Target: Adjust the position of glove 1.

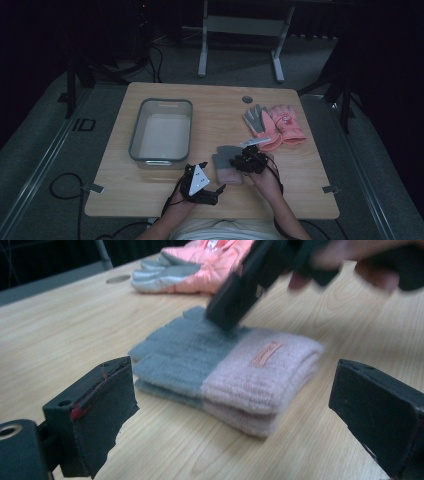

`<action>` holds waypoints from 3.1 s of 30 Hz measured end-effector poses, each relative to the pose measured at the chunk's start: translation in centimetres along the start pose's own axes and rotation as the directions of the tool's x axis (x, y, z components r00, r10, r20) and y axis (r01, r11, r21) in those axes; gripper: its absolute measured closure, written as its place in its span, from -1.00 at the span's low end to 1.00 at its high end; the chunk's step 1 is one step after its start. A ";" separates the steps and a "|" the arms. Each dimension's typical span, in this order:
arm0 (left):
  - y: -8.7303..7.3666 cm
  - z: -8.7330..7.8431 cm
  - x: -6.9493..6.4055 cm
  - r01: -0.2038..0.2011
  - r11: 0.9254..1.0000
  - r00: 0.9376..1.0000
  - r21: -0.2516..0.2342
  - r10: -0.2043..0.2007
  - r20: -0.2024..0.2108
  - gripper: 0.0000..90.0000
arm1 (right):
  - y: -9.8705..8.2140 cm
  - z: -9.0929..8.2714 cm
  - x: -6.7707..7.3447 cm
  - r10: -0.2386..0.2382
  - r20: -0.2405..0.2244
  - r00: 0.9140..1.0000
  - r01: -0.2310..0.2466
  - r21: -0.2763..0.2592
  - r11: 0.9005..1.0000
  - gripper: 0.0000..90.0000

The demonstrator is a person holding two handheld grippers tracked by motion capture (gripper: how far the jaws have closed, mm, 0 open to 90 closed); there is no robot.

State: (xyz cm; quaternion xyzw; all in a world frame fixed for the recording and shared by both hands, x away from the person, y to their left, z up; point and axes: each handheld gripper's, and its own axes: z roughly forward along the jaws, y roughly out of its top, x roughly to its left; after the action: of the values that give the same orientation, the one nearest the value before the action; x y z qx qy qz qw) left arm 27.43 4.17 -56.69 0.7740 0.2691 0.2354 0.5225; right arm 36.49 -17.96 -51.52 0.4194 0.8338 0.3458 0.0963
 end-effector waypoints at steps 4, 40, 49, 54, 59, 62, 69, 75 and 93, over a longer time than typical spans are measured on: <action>0.7 0.1 0.2 0.037 0.999 0.998 0.037 -0.039 0.058 -0.86 | 0.7 -1.8 -1.3 -0.001 -0.007 1.000 0.001 -0.039 0.999 0.31; 3.4 6.1 0.8 -0.370 0.900 0.908 0.232 0.297 0.296 0.39 | 1.0 3.9 -4.7 0.163 -0.031 0.986 -0.160 0.089 0.983 0.22; 3.8 6.3 1.6 -0.349 0.901 0.907 0.258 0.256 0.334 0.55 | 2.0 5.0 -4.2 0.201 -0.139 0.970 -0.184 0.121 0.975 0.64; 4.1 6.1 2.0 -0.329 0.904 0.914 0.274 0.232 0.333 0.57 | 2.5 4.9 -3.6 0.167 -0.129 0.977 -0.154 0.109 0.982 0.70; 4.9 5.8 2.7 -0.315 0.910 0.917 0.269 0.219 0.332 0.58 | 3.2 3.3 -3.6 0.171 -0.135 0.976 -0.166 0.050 0.985 0.71; 6.0 5.3 3.0 -0.314 0.916 0.915 0.251 0.222 0.337 0.58 | 3.9 1.8 -3.4 0.162 -0.136 0.977 -0.162 0.012 0.987 0.71; 9.1 3.7 3.8 -0.354 0.912 0.901 0.206 0.275 0.335 0.58 | 5.5 -0.8 -3.2 0.131 -0.140 0.981 -0.141 -0.064 0.988 0.71; 11.1 2.6 5.0 -0.402 0.894 0.884 0.196 0.323 0.339 0.58 | 6.7 -1.7 -2.8 0.114 -0.133 0.985 -0.127 -0.097 0.987 0.71; 14.0 -1.3 10.6 -0.456 0.855 0.874 0.249 0.376 0.307 0.57 | 13.2 -0.9 0.7 0.034 -0.134 0.990 -0.052 -0.140 0.989 0.72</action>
State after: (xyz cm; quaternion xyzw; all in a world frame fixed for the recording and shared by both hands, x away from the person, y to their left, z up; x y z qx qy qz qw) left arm 36.87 7.78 -42.29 0.9100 0.0605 0.1995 0.3584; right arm 44.04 -12.51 -42.02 0.4057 0.8022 0.4335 0.0636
